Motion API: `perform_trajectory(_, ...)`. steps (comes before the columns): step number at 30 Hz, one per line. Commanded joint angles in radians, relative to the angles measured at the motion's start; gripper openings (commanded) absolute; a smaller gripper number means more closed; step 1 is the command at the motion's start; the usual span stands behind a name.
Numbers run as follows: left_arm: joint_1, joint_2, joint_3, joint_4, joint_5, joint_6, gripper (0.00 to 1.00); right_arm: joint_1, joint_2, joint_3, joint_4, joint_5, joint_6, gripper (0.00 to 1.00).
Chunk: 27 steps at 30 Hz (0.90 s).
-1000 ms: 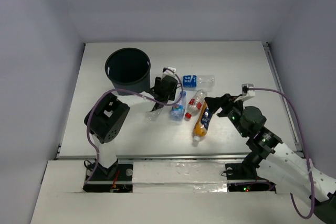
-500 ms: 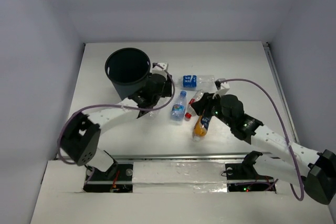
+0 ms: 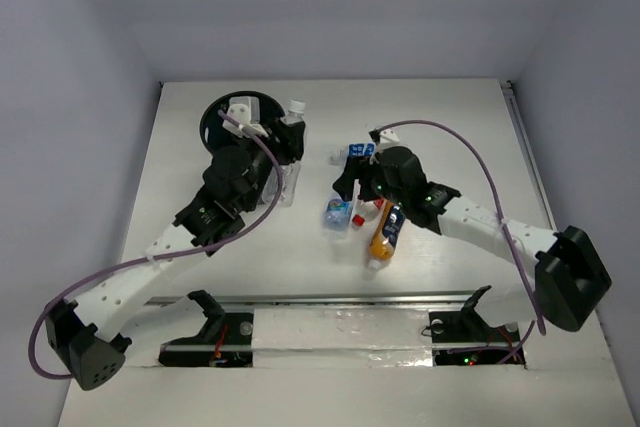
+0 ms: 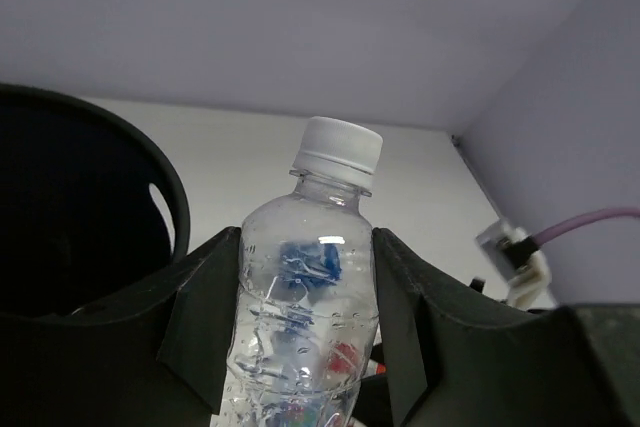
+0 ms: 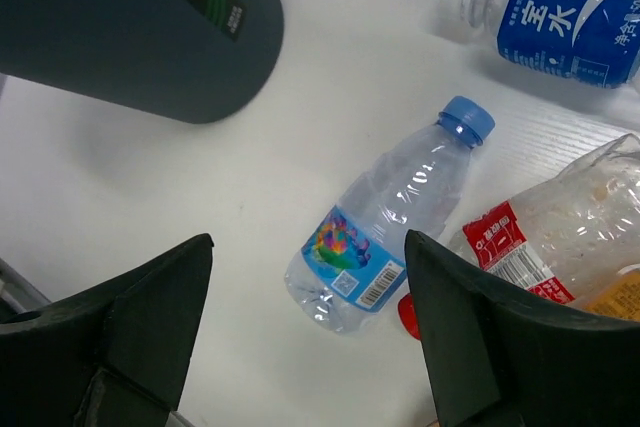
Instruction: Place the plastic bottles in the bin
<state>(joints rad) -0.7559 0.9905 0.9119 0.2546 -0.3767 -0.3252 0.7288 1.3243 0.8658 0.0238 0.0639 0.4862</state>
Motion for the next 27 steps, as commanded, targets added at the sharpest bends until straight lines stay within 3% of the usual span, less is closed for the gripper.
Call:
perform_trajectory(1,0.041,-0.015,0.108,0.078,-0.103,0.040,0.24,0.011,0.053,0.087,-0.048,0.010,-0.023,0.83)
perform_trajectory(5,0.124,0.028,0.192,0.118,-0.113,0.060,0.24,0.011,0.176,0.182,-0.142,0.011,-0.058,0.88)
perform_trajectory(13,0.280,0.152,0.352,0.161,-0.111,0.106,0.25,0.011,0.292,0.237,-0.159,0.053,-0.054,0.90)
perform_trajectory(22,0.392,0.273,0.326,0.285,-0.082,0.146,0.24,0.011,0.388,0.251,-0.151,0.060,-0.051,0.93)
perform_trajectory(27,0.392,0.318,0.289,0.376,-0.108,0.175,0.25,0.011,0.426,0.259,-0.136,0.051,-0.060,0.93)
